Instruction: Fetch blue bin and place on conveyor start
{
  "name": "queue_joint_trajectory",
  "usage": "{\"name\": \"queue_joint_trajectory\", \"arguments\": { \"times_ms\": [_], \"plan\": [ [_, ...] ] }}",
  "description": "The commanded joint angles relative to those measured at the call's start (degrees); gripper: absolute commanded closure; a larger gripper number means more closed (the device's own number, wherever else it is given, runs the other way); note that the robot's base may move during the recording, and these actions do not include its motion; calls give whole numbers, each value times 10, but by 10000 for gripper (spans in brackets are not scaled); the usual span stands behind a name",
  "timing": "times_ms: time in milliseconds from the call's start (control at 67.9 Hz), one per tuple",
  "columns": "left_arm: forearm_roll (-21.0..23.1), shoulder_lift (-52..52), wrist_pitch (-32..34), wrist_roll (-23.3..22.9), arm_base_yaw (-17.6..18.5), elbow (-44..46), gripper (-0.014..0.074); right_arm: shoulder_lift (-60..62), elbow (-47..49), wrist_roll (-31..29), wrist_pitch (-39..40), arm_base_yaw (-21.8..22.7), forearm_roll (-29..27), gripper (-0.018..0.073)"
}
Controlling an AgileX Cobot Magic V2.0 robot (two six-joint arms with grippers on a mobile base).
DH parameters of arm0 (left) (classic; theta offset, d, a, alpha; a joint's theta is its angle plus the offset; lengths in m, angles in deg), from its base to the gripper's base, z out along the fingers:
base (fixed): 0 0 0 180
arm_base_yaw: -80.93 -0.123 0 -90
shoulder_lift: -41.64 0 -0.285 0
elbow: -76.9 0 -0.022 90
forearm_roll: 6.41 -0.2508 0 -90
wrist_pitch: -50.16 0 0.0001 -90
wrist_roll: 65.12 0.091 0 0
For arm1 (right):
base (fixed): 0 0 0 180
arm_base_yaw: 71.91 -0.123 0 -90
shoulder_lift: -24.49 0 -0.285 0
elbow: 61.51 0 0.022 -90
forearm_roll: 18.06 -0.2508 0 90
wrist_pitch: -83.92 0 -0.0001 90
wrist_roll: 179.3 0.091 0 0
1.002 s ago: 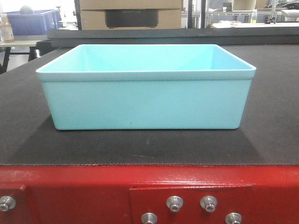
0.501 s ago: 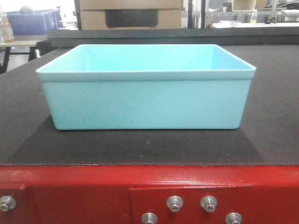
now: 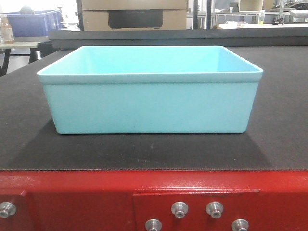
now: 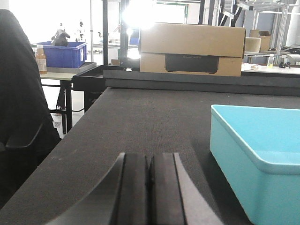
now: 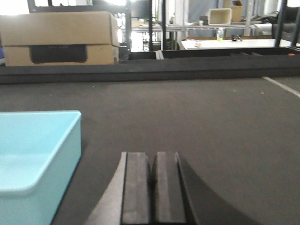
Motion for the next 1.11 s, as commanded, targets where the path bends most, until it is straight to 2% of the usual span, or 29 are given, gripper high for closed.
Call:
{"name": "queue_joint_trajectory", "arguments": {
  "times_ms": [0, 162, 206, 309, 1090],
  "plan": [
    [4, 4, 12, 0, -1, 1, 707, 42, -43, -2, 15, 8, -4, 712],
    [4, 4, 12, 0, -1, 1, 707, 84, -111, -2, 38, 8, -4, 712],
    [4, 4, 12, 0, -1, 1, 707, 84, -111, -2, 57, 8, -4, 712],
    [4, 4, 12, 0, -1, 1, 707, 84, -111, -2, 35, 8, -5, 712],
    [4, 4, 12, 0, -1, 1, 707, 84, -111, -2, 37, 8, -5, 712]
  ]
}}
